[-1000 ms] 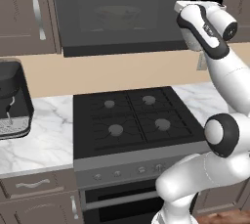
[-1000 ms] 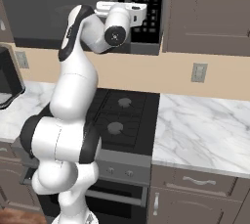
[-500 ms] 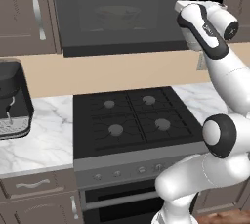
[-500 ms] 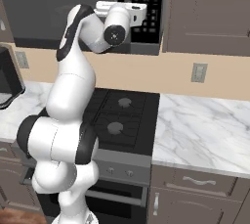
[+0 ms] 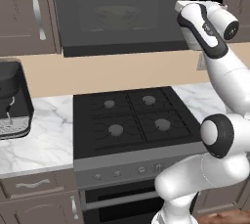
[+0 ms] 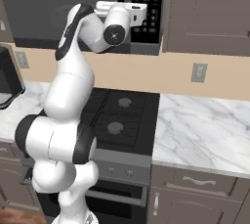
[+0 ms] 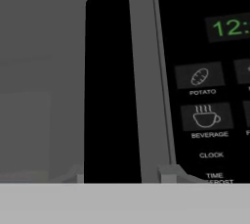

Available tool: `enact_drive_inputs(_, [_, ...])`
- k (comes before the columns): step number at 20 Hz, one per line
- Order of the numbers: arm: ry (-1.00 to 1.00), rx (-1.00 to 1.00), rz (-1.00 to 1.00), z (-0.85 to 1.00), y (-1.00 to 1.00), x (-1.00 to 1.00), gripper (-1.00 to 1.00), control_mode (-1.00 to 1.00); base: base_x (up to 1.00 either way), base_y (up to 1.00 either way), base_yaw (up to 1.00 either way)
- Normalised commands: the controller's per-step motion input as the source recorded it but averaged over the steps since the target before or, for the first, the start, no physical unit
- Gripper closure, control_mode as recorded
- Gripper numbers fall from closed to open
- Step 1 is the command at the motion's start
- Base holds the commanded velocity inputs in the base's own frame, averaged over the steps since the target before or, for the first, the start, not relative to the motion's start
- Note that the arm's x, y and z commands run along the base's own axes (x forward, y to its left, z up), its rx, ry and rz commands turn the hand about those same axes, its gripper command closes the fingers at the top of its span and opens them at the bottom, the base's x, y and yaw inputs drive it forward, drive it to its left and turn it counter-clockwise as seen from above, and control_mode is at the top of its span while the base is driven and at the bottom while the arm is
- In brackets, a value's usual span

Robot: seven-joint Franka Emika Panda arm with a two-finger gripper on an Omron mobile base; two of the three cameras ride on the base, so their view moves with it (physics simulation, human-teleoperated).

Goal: The microwave is finished heating the fish and sweet potato. Take the bowl containing the food and place it on the dining counter.

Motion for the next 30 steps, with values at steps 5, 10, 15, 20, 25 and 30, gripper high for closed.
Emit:
enact_drive_inputs(5, [0.0,0.0,0.0,0.0,0.0,-0.1,1.0,-1.0,0.0,0.0,0.0])
enact_drive_inputs(10, [-0.02,0.0,0.0,0.0,0.0,-0.61,1.0,-1.0,0.0,0.0,0.0])
enact_drive_inputs(15, [-0.04,0.0,0.01,0.0,-0.01,-0.99,1.0,-1.0,0.0,0.0,0.0])
enact_drive_inputs(20, [-0.09,0.0,0.05,0.0,-0.02,-1.0,1.0,-1.0,0.0,0.0,0.0])
enact_drive_inputs(25, [-0.12,0.0,0.04,0.11,0.01,-1.0,1.0,-1.0,0.0,0.0,0.0])
enact_drive_inputs(30, [-0.03,-0.01,0.0,0.06,0.12,-1.0,1.0,-1.0,0.0,0.0,0.0])
